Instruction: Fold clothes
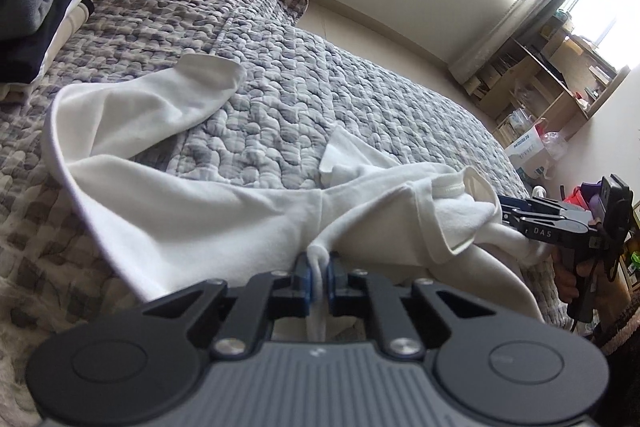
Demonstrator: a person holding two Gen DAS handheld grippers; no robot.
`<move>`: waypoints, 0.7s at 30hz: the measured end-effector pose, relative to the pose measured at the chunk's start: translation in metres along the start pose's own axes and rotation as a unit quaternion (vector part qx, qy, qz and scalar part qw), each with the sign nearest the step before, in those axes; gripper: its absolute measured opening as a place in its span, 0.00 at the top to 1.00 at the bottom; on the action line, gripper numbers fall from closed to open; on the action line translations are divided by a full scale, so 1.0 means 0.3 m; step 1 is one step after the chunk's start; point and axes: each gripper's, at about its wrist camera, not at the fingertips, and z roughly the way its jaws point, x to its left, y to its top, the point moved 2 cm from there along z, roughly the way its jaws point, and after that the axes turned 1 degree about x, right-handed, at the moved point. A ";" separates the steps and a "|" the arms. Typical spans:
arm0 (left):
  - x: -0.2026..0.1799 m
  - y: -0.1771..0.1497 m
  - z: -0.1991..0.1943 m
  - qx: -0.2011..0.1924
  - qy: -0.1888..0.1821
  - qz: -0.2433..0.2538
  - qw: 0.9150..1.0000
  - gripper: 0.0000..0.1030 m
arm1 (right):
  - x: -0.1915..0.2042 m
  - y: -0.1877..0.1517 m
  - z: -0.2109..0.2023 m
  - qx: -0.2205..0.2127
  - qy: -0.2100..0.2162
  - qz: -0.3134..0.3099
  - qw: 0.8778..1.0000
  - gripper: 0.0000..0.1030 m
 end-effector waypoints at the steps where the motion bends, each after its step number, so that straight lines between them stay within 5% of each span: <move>1: 0.000 0.000 -0.001 -0.001 0.000 -0.001 1.000 0.93 | 0.007 0.000 0.000 0.002 -0.002 -0.006 1.000 0.52; 10: -0.010 0.030 -0.001 -0.018 0.012 0.011 1.000 0.93 | 0.125 -0.013 -0.009 0.017 -0.049 -0.067 0.996 0.93; 21: -0.087 0.149 -0.013 -0.079 0.037 0.061 0.994 0.93 | 0.083 0.029 -0.127 -0.076 -0.128 0.010 0.989 0.95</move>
